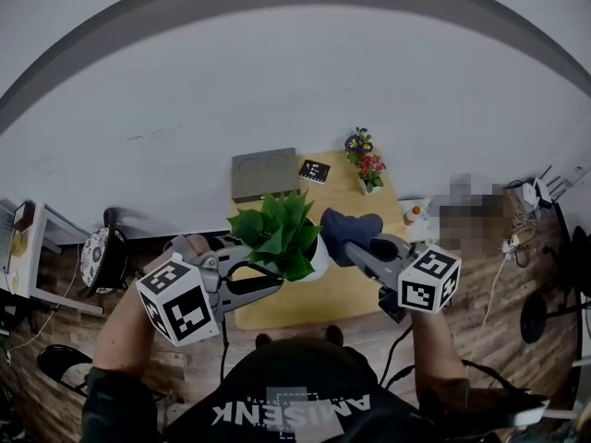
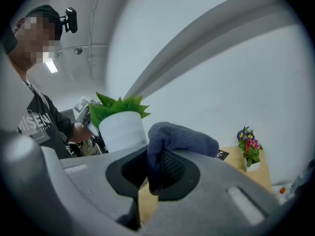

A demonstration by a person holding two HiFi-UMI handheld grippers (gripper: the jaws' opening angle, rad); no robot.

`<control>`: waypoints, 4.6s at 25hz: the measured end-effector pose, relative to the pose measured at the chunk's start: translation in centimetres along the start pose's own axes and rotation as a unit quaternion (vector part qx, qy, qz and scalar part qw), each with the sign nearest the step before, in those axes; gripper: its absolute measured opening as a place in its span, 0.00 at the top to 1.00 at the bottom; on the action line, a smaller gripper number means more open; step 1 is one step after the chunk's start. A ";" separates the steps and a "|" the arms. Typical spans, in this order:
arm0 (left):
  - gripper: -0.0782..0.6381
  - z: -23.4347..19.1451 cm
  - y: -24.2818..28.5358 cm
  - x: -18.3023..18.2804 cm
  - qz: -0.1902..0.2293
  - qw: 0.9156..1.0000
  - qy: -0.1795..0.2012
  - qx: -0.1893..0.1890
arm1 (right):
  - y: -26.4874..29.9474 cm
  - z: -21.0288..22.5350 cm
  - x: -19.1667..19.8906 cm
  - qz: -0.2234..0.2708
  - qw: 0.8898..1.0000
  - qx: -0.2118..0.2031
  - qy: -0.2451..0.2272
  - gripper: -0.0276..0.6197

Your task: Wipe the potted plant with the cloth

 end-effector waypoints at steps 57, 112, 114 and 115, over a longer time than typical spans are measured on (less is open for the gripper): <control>0.87 -1.3 -2.4 -4.7 0.083 0.991 -0.030 0.099 | 1.4 0.6 -4.1 0.026 0.959 -0.280 -0.042 0.91; 0.86 -4.4 -0.3 0.7 -0.003 0.991 -0.136 -0.007 | -0.5 -1.2 2.6 0.030 0.945 -0.326 -0.011 0.91; 0.86 -4.7 0.1 1.3 -0.012 0.989 -0.148 -0.013 | -0.3 -1.8 2.8 0.024 0.944 -0.330 -0.013 0.91; 0.86 -4.8 0.4 1.7 -0.017 0.988 -0.153 -0.018 | -0.3 -2.0 2.8 0.023 0.944 -0.328 -0.014 0.91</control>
Point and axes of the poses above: the fingertips, and each gripper's own axes: y forward along the fingers, z to its right, x out of its underside, the point moved 7 cm from there along -y, backward along the fingers, and after that the axes turned 6 degrees about -x, right-handed, at the moved point
